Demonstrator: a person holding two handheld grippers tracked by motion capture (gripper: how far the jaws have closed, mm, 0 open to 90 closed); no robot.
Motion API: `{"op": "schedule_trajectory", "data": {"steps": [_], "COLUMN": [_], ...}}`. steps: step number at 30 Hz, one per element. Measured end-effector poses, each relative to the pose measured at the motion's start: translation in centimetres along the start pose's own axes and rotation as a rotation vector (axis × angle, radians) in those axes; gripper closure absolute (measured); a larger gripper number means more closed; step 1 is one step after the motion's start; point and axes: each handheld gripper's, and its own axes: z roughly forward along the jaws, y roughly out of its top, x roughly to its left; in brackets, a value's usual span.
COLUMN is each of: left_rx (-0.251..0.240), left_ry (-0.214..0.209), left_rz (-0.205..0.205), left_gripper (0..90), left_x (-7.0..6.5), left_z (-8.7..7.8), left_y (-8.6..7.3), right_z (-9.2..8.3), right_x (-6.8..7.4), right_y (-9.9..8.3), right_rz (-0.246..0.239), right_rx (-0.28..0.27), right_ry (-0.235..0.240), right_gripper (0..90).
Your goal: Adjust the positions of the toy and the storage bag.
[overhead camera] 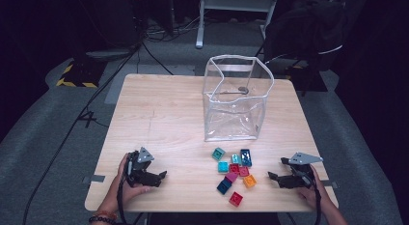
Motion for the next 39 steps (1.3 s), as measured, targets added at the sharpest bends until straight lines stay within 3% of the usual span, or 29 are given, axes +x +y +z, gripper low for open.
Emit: {"op": "schedule_trajectory", "data": {"steps": [2,5,10,13,16,20,22,24,26,28,35,39], "left_rx": [0.0,0.001,0.0,-0.001,-0.001,0.0,-0.001,0.0,-0.001,-0.001,-0.001,-0.001], "left_ry": [-0.002,-0.002,0.0,0.0,0.0,0.0,0.0,0.0,0.0,0.0,0.0,0.002], "left_rz": [0.008,0.008,0.008,0.0,0.0,-0.001,-0.001,-0.001,-0.001,-0.001,-0.001,-0.003], "left_gripper": [0.2,0.2,0.3,0.4,0.4,0.3,0.3,0.3,0.3,0.3,0.3,0.4], "left_x": [0.1,0.1,0.1,0.1,0.1,0.1,0.1,0.1,0.1,0.1,0.1,0.0], "left_z": [0.0,0.0,-0.1,-0.1,-0.1,-0.1,-0.1,-0.1,-0.1,-0.1,-0.1,-0.1], "left_y": [0.0,0.0,-0.1,-0.1,-0.1,-0.1,-0.1,-0.1,-0.1,-0.1,-0.1,-0.1], "right_z": [0.0,-0.2,-0.4,-0.9,-1.7,-2.5,-2.9,-3.4,-3.8,-4.3,-4.6,-4.8], "right_x": [0.0,0.2,0.0,0.0,0.0,-0.5,-0.8,-1.2,-1.4,-1.6,-1.6,-1.7], "right_y": [0.0,0.0,0.2,0.5,1.2,1.8,2.4,3.4,4.1,5.2,9.6,11.7], "right_rz": [-0.01,-0.015,-0.003,-0.022,-0.022,-0.012,-0.005,0.009,0.008,-0.025,-0.093,-0.107], "right_rx": [0.003,-0.017,-0.015,-0.033,-0.061,-0.114,-0.121,-0.135,-0.169,-0.203,-0.228,-0.267], "right_ry": [-0.002,-0.08,-0.081,-0.084,-0.101,-0.079,-0.09,-0.131,-0.126,-0.109,-0.116,-0.103], "right_gripper": [16.1,22.0,19.5,17.6,19.0,18.9,18.9,22.2,23.4,23.7,26.2,27.8]}}
